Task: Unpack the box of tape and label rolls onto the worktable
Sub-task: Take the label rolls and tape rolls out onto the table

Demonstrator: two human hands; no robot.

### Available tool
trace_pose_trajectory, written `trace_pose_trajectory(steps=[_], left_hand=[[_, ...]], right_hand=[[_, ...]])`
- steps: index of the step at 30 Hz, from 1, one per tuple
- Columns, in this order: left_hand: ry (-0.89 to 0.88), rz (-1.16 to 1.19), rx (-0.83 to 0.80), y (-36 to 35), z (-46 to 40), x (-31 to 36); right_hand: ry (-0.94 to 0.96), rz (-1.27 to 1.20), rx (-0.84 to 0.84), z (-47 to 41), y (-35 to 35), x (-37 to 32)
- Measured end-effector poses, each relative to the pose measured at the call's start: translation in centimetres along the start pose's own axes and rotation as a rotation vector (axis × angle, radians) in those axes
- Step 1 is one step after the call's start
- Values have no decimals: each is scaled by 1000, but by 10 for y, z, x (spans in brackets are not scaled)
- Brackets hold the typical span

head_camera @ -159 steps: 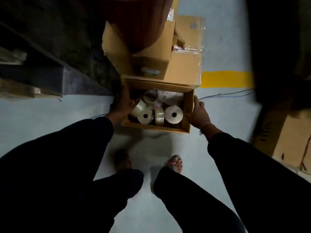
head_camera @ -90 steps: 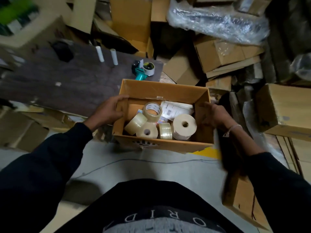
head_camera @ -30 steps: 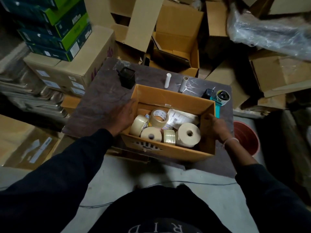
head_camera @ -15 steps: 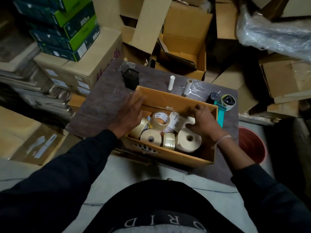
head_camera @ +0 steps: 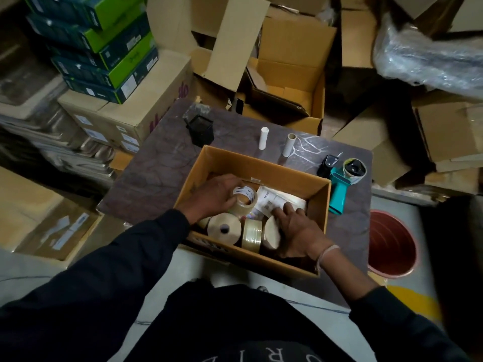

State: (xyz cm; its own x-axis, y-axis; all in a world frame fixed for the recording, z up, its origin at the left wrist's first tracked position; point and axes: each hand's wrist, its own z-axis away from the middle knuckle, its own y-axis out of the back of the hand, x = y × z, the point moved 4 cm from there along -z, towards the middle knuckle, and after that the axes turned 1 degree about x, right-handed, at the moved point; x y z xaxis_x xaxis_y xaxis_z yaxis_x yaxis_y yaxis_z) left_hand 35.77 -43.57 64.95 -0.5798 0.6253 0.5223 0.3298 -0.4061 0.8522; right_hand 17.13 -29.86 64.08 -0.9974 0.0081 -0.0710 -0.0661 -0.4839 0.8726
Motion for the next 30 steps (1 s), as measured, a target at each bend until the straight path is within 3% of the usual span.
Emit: trace_pose_trajectory(steps=[7,12,14,19,25,30], left_hand=[[-39,88,-299,3,-32,-3],[-25,391,-619,-2,-35,-3],[-45,465,-668,1,-35,0],[-68,605,-617,13,-30,14],[-6,495,-345,43,-33,13],[51,689,-215,66,-30,-6]], right_hand=[[43,-92,89,-14,9,10],[6,-466,98,-11,40,27],[-53,-649,145,-6,57,34],[-114,-1015,164,-3,77,30],[-128,-1344,198,-18,90,2],[-112,-1615,156,-19,95,-4]])
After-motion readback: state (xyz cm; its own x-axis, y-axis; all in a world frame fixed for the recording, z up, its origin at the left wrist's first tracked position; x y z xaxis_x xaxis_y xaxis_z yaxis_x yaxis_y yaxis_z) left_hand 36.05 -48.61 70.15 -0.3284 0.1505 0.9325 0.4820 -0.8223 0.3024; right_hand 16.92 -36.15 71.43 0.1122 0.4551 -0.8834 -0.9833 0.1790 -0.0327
